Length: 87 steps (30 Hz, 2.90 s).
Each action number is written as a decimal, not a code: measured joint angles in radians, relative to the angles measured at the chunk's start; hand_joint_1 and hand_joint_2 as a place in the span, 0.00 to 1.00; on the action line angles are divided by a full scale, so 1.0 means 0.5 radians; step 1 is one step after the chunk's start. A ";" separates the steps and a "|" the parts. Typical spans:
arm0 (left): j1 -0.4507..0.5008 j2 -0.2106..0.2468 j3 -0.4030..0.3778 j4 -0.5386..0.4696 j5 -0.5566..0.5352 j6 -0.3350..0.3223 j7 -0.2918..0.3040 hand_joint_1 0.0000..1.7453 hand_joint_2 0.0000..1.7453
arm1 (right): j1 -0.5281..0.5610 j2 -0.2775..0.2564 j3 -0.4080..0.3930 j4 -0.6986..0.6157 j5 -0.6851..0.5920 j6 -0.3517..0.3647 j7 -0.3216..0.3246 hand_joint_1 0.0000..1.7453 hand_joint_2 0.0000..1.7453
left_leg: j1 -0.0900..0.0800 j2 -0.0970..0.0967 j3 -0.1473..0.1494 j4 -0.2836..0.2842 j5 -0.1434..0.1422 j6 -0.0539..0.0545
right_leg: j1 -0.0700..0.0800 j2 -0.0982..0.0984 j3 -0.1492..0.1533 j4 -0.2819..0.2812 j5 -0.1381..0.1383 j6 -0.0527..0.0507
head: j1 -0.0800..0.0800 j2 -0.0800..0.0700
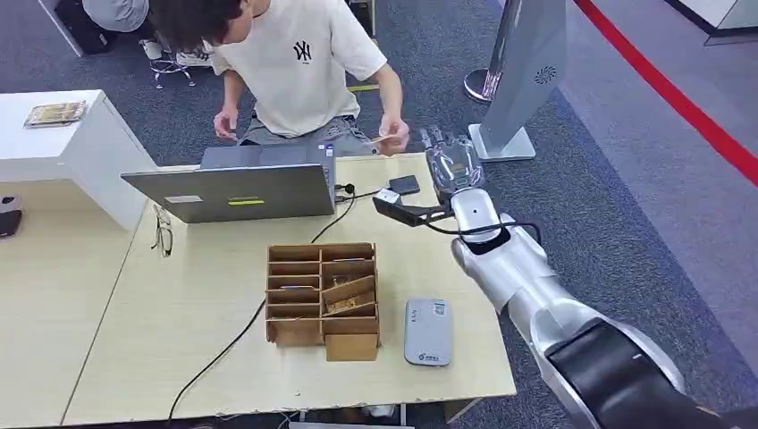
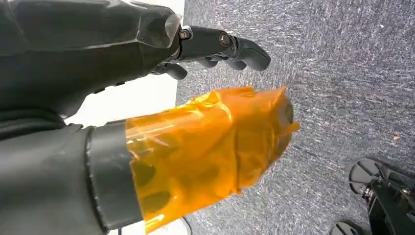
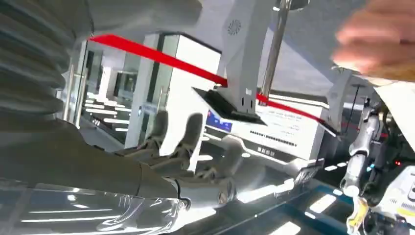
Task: Pass the card to the sensor for recognition and then transmit it.
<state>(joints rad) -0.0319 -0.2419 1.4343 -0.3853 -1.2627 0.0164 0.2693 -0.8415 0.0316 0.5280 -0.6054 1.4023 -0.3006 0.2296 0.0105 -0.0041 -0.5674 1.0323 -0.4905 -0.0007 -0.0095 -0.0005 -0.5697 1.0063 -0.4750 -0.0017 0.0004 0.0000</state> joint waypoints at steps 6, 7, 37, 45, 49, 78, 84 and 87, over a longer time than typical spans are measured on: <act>-0.008 -0.008 0.000 0.000 0.017 -0.008 0.000 0.00 0.00 | 0.073 0.044 -0.017 0.008 -0.166 -0.143 -0.035 0.00 1.00 | 0.000 0.000 0.000 0.000 0.000 0.000 | 0.000 0.000 0.000 0.000 0.000 0.000 | 0.000 0.000; -0.010 -0.011 0.000 0.000 0.025 -0.008 0.000 0.00 0.00 | 0.099 0.058 -0.031 -0.003 -0.258 -0.212 -0.081 0.00 1.00 | 0.000 0.000 0.000 0.000 0.000 0.000 | 0.000 0.000 0.000 0.000 0.000 0.000 | 0.000 0.000; -0.010 -0.204 0.153 -0.057 0.278 0.074 -0.116 0.00 0.00 | 1.543 0.245 -0.318 -1.745 -1.910 -0.485 -0.909 0.00 1.00 | 0.000 -0.002 -0.003 0.000 -0.004 0.002 | 0.000 -0.002 -0.002 -0.002 -0.003 0.001 | 0.000 0.000; -0.011 -0.204 0.153 -0.056 0.312 0.098 -0.123 0.00 0.00 | 1.650 0.219 -0.117 -1.868 -1.978 -0.352 -0.893 0.00 1.00 | 0.000 0.000 -0.003 -0.001 -0.004 0.002 | 0.000 -0.001 -0.002 -0.002 -0.002 0.001 | 0.000 0.000; -0.011 -0.203 0.153 -0.056 0.316 0.111 -0.126 0.00 0.00 | 1.671 0.201 -0.030 -1.884 -2.007 -0.307 -0.891 0.00 1.00 | 0.000 0.000 -0.003 -0.001 -0.004 0.002 | 0.000 -0.001 -0.002 -0.002 -0.002 0.001 | 0.000 0.000; -0.016 -0.154 0.153 0.069 0.304 0.210 -0.125 0.00 0.00 | 1.587 0.056 0.411 -1.856 -1.619 -0.274 -0.634 0.78 1.00 | 0.000 0.000 -0.003 -0.001 -0.004 0.002 | 0.000 -0.001 -0.002 -0.002 -0.002 0.001 | 0.001 0.000; -0.016 -0.146 0.153 0.072 0.294 0.214 -0.121 0.00 0.00 | 1.576 0.056 0.420 -1.820 -1.334 -0.350 -0.490 0.42 1.00 | 0.000 0.000 -0.003 -0.001 -0.004 0.002 | 0.000 -0.001 -0.002 -0.002 -0.002 0.001 | 0.001 0.000; -0.016 -0.138 0.153 0.072 0.287 0.214 -0.118 0.00 0.00 | 1.566 0.056 0.420 -1.801 -1.212 -0.368 -0.431 0.09 1.00 | 0.000 0.000 -0.003 -0.001 -0.004 0.002 | 0.000 -0.001 -0.002 -0.002 -0.002 0.001 | 0.000 0.000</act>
<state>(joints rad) -0.0399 -0.3109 1.5110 -0.3494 -1.1193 0.1232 0.2106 -0.0583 0.0599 0.7378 -1.5061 0.7961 -0.4845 0.0141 0.0106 -0.0042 -0.5689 1.0320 -0.4924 0.0001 -0.0094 -0.0011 -0.5706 1.0052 -0.4762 -0.0010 0.0004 0.0000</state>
